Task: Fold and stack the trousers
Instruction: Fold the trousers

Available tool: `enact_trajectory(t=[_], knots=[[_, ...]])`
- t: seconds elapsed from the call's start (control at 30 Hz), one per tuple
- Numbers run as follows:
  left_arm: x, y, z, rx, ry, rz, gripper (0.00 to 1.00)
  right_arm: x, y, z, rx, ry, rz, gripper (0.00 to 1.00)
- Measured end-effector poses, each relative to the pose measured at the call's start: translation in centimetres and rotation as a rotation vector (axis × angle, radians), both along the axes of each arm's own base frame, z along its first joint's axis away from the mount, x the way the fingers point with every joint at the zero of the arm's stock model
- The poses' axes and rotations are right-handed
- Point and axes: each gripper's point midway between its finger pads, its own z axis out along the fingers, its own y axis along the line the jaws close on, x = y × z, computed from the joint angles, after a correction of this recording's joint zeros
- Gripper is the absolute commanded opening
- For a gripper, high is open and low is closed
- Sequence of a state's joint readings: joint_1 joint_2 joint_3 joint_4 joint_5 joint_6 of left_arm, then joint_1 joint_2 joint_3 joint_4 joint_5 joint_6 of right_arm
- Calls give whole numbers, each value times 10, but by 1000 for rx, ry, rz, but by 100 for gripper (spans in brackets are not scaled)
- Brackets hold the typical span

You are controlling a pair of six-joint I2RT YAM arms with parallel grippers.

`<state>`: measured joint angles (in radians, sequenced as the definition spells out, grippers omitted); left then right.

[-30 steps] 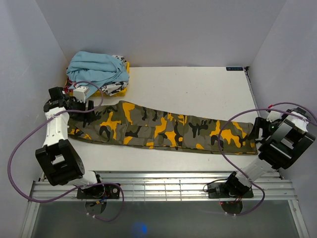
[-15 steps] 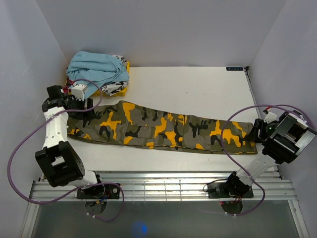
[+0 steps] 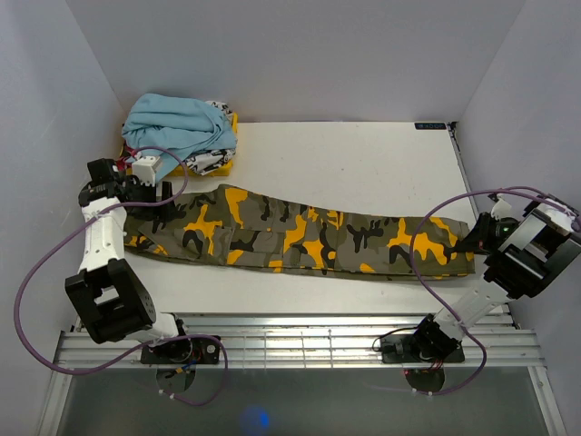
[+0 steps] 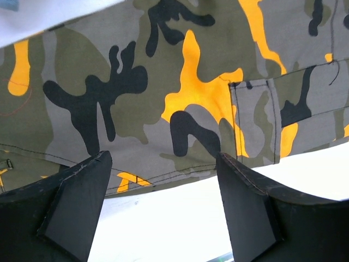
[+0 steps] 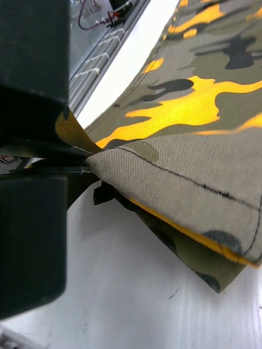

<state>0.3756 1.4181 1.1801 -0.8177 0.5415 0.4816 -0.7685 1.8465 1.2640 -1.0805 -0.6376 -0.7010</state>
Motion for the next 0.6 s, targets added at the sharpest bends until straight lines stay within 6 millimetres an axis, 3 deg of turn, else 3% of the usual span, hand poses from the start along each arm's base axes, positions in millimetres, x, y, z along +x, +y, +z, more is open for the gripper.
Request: enact_trajectory(t=[0.3,0.43,0.6], knots=[[-22,-3,-22,18,44,-4,94,-10,-33,71,-15,-59,-52,8],[-28,-4,-23,26,39,-8,90,-13,-37,79,-19,-65,-58,8],[-35,-5,-37,20,73,-17,85,-12,-24,90,1,-130,-70,8]])
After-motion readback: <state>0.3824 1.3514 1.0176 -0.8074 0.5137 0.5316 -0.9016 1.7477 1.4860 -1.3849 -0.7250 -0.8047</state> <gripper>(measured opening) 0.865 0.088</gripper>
